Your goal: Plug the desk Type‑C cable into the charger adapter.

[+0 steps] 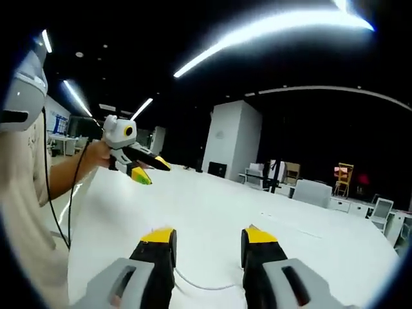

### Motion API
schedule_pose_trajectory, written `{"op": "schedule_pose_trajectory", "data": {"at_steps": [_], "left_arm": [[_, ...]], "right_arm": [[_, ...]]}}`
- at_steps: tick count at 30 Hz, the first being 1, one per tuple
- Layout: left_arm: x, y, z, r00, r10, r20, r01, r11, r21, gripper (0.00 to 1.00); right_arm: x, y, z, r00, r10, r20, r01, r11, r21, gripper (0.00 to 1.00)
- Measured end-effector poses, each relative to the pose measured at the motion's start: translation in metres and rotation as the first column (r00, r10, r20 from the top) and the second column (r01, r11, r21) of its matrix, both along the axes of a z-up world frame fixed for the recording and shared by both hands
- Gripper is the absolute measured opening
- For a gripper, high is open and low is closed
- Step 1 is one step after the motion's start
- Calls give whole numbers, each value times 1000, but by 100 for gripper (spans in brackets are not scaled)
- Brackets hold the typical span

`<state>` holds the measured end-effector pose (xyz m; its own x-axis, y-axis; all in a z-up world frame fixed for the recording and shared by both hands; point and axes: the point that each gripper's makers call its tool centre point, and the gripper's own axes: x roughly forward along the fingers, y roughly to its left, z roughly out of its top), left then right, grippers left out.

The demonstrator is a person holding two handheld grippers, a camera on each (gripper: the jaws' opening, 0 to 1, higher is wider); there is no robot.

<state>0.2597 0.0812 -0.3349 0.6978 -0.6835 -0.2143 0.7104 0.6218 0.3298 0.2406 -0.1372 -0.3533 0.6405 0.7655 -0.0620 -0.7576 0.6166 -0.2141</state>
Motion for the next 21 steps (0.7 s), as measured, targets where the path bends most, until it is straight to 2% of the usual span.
{"op": "schedule_pose_trajectory", "data": {"at_steps": [5,10,13,17,21], "left_arm": [[-8,8,0,1000,18,10,-18,1000,-10,45],[-21,8,-11,1000,-24,-4,24,1000,-1,47],[-25,9,-14,999,-30,-13,29,999,-18,47],[-26,17,-14,1000,8,-10,-8,999,-41,47],[-27,25,-20,999,47,-13,-48,996,-69,47]], "right_arm": [[-2,-13,1,999,-44,-4,44,999,2,46],[-8,-30,-3,997,-73,-14,73,997,31,47],[-11,-37,-8,997,-74,-26,75,996,39,47],[-14,-51,-19,993,-111,-50,113,993,29,48],[-17,-67,-21,982,-180,-52,183,982,48,49]]}}
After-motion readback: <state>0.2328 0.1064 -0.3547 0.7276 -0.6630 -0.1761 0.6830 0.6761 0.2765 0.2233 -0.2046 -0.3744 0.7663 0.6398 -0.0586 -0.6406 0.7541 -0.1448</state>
